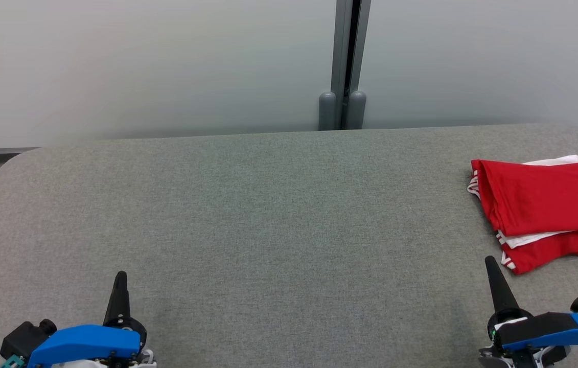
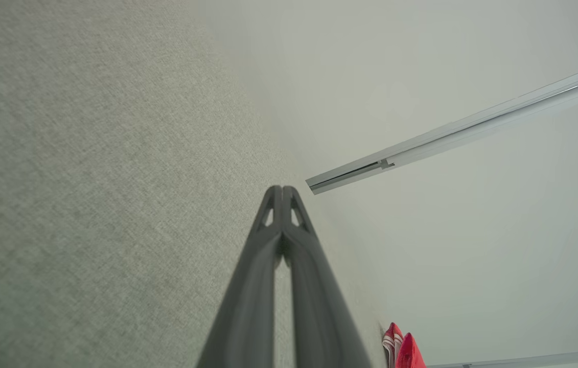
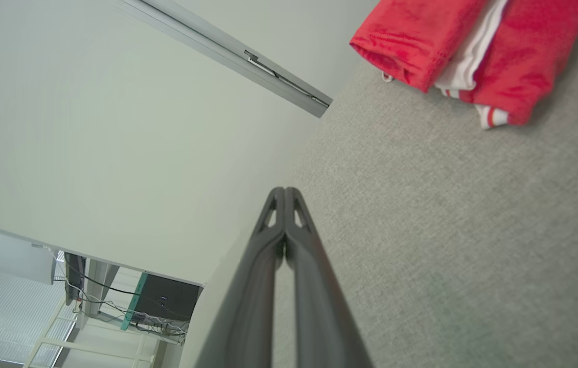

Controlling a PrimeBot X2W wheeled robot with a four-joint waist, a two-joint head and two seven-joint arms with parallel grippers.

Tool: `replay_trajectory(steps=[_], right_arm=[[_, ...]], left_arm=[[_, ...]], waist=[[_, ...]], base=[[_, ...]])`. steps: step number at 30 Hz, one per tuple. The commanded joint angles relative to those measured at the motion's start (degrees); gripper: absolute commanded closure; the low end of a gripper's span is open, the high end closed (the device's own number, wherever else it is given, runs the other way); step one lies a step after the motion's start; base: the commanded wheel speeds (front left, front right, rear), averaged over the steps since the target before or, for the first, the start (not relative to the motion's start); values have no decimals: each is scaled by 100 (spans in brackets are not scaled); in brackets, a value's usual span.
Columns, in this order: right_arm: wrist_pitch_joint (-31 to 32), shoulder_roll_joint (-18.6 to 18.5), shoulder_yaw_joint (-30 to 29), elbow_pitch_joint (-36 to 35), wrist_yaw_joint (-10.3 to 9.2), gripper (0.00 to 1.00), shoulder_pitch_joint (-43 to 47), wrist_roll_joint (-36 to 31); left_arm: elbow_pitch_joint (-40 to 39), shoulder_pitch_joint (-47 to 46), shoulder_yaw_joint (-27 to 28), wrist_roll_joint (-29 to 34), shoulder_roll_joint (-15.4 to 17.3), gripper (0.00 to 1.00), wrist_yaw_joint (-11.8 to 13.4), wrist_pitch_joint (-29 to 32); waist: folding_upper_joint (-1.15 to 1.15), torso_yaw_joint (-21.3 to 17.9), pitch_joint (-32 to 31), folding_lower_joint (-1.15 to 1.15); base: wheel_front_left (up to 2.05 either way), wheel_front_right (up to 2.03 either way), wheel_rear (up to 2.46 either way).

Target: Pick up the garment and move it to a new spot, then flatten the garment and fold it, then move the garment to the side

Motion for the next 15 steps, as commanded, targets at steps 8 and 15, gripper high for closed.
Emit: replay_trajectory(steps=[8,15], right_arm=[[162,-11,-89,-129,0,100,-154,594],[262,-11,-135,-158,0,100,-178,979]], left_arm=[[-110,-200,146,-529,0,100,-85,157],[-140,-252,220,-879,-10,100,-124,254]], waist=[[0,-8,-11,0],[0,-15,-20,0]], base=[[0,0,0],[0,0,0]])
